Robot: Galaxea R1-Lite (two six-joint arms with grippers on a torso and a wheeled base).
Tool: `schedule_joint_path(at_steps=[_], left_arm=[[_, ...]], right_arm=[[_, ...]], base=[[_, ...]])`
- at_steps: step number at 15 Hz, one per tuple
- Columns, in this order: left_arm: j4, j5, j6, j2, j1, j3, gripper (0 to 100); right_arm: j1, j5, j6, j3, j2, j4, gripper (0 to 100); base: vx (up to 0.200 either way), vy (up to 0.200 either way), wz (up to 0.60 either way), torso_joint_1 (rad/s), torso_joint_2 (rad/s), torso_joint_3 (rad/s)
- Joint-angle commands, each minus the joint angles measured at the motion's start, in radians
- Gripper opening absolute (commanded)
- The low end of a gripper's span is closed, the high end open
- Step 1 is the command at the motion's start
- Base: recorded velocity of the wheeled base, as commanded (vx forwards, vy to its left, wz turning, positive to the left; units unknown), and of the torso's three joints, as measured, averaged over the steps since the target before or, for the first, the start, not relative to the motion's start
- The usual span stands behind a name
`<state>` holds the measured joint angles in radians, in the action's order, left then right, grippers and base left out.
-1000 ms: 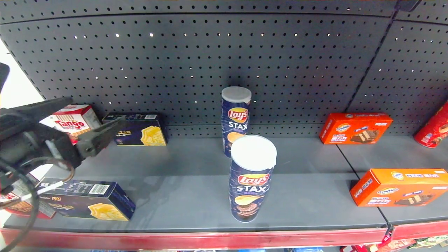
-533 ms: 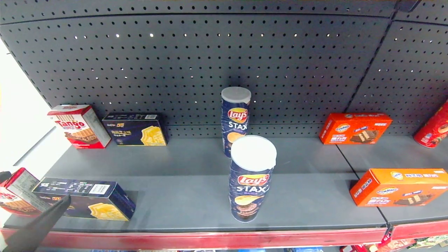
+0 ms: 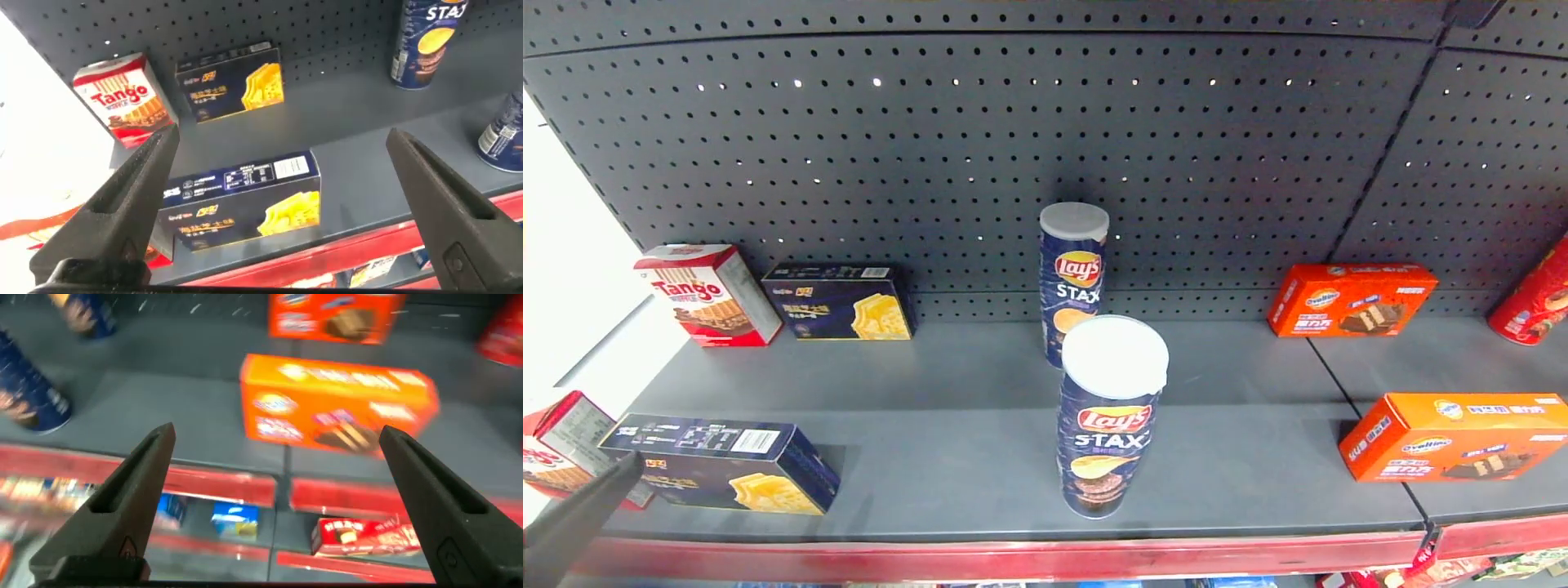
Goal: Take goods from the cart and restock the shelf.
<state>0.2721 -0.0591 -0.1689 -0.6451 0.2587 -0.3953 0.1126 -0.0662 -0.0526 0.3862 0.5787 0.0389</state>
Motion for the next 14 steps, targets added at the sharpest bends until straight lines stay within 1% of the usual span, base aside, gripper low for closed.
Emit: schedule_joint_path(at_steps=[1, 2, 3, 5, 6, 10, 14], left_arm=[[0.004, 0.018, 0.002, -0.051, -0.001, -0.010, 100], [0.006, 0.033, 0.002, -0.080, -0.001, -0.025, 100], [0.006, 0.044, 0.002, -0.099, -0.001, -0.037, 100], [0.007, 0.061, 0.002, -0.119, -0.001, -0.045, 100], [0.007, 0.073, 0.002, -0.126, -0.001, -0.043, 100], [0.016, 0.085, 0.002, -0.142, -0.001, -0.046, 100], [0.022, 0.085, 0.003, -0.145, -0.004, -0.051, 100]], right_arm=[[0.216, -0.020, -0.061, 0.142, 0.466, 0.085, 100], [0.277, -0.012, -0.062, 0.157, 0.564, 0.147, 100], [0.314, -0.011, -0.062, 0.180, 0.619, 0.170, 100], [0.354, -0.004, -0.062, 0.234, 0.698, 0.173, 100], [0.392, -0.004, -0.062, 0.267, 0.751, 0.174, 100], [0.480, -0.006, -0.062, 0.336, 0.859, 0.176, 100], [0.530, -0.007, -0.064, 0.375, 0.909, 0.177, 100]], base=[[0.000, 0.000, 0.00, 0.000, 0.00, 0.000], [0.000, 0.000, 0.00, 0.000, 0.00, 0.000], [0.000, 0.000, 0.00, 0.000, 0.00, 0.000], [0.000, 0.000, 0.00, 0.000, 0.00, 0.000], [0.000, 0.000, 0.00, 0.000, 0.00, 0.000], [0.000, 0.000, 0.00, 0.000, 0.00, 0.000], [0.000, 0.000, 0.00, 0.000, 0.00, 0.000]])
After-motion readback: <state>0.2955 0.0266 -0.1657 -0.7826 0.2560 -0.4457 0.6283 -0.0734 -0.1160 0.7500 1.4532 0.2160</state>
